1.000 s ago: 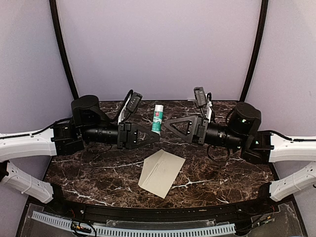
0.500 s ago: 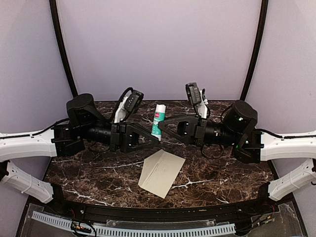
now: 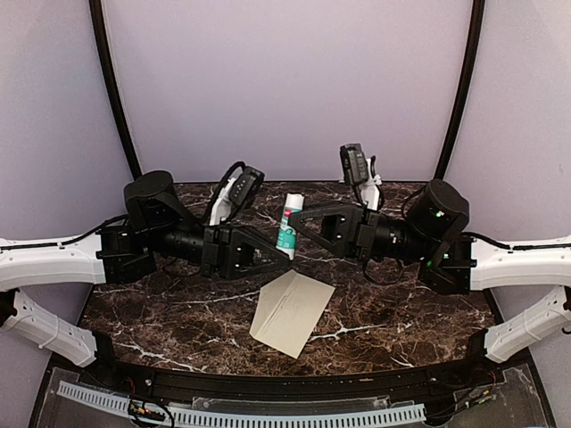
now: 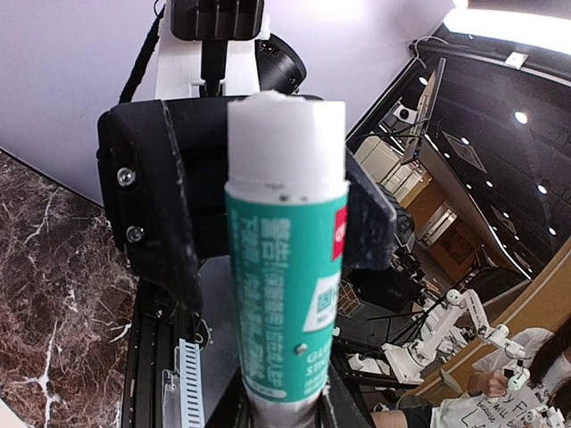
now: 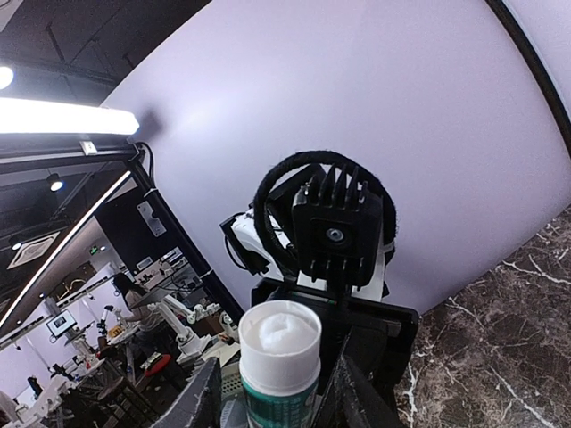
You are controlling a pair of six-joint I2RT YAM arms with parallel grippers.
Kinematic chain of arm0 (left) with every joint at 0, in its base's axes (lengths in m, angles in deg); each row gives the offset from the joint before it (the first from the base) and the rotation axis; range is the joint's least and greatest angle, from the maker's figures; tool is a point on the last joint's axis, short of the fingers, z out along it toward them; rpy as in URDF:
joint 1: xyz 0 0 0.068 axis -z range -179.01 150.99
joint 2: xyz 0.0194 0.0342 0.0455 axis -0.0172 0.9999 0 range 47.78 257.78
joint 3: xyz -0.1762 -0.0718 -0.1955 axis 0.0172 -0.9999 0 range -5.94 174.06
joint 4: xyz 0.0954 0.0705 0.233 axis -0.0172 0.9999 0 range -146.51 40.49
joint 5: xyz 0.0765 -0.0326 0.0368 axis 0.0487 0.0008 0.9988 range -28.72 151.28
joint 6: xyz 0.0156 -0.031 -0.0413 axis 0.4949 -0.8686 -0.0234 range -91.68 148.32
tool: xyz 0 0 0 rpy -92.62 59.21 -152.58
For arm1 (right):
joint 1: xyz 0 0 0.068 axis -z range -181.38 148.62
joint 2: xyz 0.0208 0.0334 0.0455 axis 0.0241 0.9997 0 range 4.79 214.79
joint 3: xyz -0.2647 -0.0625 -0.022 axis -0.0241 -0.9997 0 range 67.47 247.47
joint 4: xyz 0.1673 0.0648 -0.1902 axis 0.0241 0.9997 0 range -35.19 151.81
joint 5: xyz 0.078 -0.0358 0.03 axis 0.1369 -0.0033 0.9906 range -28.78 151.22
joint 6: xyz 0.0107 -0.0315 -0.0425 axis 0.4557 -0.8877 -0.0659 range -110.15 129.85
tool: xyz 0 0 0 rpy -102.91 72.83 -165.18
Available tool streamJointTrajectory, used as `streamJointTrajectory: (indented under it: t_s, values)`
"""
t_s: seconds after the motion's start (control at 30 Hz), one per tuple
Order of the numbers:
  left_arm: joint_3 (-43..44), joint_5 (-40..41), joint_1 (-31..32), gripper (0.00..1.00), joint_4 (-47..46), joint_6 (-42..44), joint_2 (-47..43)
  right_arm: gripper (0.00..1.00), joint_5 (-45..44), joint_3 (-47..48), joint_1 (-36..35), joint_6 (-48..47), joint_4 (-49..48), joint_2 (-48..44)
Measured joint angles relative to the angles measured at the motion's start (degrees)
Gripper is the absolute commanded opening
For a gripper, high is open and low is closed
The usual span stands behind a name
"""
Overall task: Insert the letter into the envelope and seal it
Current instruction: Unscrew the solid glue.
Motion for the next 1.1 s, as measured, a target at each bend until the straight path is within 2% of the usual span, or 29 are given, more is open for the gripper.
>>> streamJointTrajectory:
  t_s: [0.1, 0.37, 0.6, 0.87, 1.1]
  values:
    - [0.00, -0.22, 0.15, 0.00, 0.00, 0.02, 0.02, 0.35, -0.02, 0.00, 0.00, 0.02, -0.44, 0.00]
    - [0.02, -0.50, 0.57, 0.00, 0.15, 0.11, 0.33, 0.15, -0.37, 0.00, 0.00, -0.11, -1.29, -0.02]
    - [1.46, 5.25, 0.81, 0.00, 5.46, 2.80, -0.31, 0.08, -2.34, -0.13, 0.09, -0.59, 0.61, -0.66]
    - [1.68, 17.70, 0.94, 0.00, 15.61, 5.46, -1.90, 0.03, -14.71, 2.34, -1.51, -3.43, 14.21, -0.96]
    - [1.95, 28.57, 1.03, 0.00, 23.32, 6.25, -2.86, 0.03, -26.23, 9.20, -3.37, -2.69, 26.21, 3.69]
